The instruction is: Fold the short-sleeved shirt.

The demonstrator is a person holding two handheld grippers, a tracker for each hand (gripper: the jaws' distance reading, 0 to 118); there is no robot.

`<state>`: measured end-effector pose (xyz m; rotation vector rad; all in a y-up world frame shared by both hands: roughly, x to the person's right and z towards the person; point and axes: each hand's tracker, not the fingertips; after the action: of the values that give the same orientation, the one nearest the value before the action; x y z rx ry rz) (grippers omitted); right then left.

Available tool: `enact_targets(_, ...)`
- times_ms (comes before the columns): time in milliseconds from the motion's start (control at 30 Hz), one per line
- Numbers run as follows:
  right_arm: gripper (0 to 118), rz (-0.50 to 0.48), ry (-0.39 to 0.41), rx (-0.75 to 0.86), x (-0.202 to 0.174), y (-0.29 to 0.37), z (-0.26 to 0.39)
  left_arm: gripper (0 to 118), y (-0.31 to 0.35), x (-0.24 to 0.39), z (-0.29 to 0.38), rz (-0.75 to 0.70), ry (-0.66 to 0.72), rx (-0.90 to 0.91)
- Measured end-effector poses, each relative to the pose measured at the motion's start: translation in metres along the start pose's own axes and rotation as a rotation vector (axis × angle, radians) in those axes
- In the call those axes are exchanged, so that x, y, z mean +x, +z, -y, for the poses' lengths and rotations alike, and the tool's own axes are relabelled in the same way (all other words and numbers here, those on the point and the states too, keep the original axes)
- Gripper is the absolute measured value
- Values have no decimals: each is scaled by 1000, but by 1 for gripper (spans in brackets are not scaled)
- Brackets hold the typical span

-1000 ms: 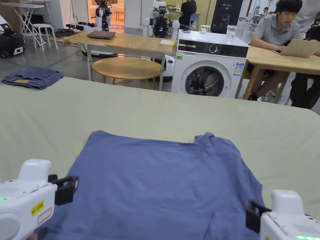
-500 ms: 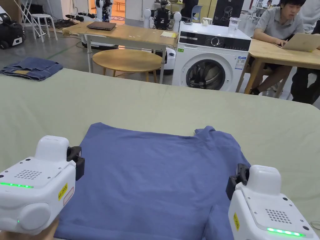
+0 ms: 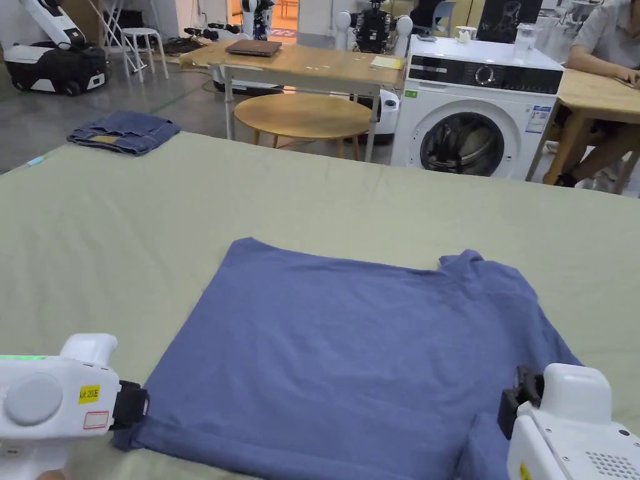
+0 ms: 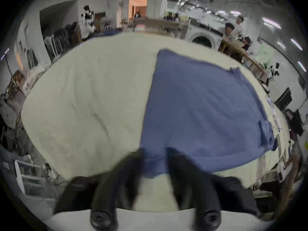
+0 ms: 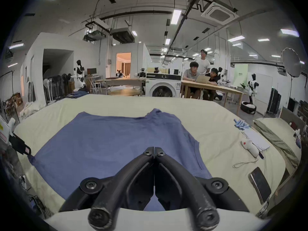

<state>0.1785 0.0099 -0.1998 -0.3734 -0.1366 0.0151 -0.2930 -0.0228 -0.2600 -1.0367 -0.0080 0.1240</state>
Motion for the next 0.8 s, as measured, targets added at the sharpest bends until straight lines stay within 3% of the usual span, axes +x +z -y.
enact_targets(133, 0, 3, 20, -29, 2, -1, 5, 49, -23, -8, 6, -12, 33, -57)
enact_targets(333, 0, 21, 23, -80, 13, -1, 16, 49, -27, 0, 16, -28, 73, -46)
enact_targets(367, 0, 25, 19, -91, 16, -1, 18, 45, -23, 7, 21, -52, 37, -31)
enact_targets(433, 0, 28, 13, -110, 22, 0, 22, 20, -20, 16, 26, -50, -63, -8)
enact_targets(500, 0, 38, 7, -134, 30, 2, 25, 3, -25, 8, 21, 4, -21, -9)
enact_targets(633, 1, 67, 29, -220, 53, 5, 25, 1, -24, 7, 20, 0, -27, -12)
enact_targets(667, 8, 81, 33, -237, 61, 6, 25, 1, -22, 7, 19, 4, -29, -11)
enact_targets(733, 37, 106, 20, -296, 78, 7, 27, 1, -22, 7, 20, 8, -30, -11)
enact_targets(800, 48, 94, -12, -388, 97, 2, 31, 1, -19, 7, 21, 10, -36, -8)
